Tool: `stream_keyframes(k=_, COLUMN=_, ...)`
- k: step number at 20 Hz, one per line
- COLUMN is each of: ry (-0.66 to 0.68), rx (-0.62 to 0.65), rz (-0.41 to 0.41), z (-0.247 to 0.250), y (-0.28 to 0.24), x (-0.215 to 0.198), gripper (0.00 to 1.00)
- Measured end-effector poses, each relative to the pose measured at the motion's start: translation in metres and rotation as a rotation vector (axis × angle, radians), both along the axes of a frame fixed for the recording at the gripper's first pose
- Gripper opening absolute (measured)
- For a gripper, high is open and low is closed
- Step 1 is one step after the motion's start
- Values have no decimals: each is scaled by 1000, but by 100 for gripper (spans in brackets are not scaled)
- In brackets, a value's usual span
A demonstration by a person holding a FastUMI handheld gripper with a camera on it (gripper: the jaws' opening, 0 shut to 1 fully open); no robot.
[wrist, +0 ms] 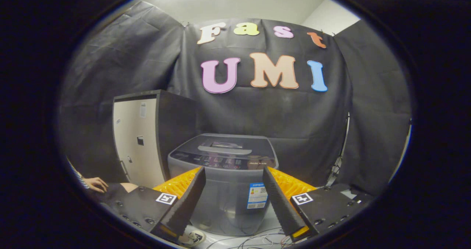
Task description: Put the clothes into the washing machine and then close the washing machine lid.
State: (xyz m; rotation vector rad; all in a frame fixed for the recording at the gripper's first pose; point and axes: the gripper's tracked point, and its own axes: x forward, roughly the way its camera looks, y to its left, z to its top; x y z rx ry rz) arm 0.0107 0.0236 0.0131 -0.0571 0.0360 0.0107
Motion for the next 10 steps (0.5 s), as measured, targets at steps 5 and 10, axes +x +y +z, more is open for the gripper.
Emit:
stream_keyframes(k=5, ry=31, rx=9, rz=16, z=-14, y=0, x=-4, gripper=98)
stream_keyframes(k=10, ry=22, rx=33, rz=13, z=-20, y=-2, x=-7, gripper=98)
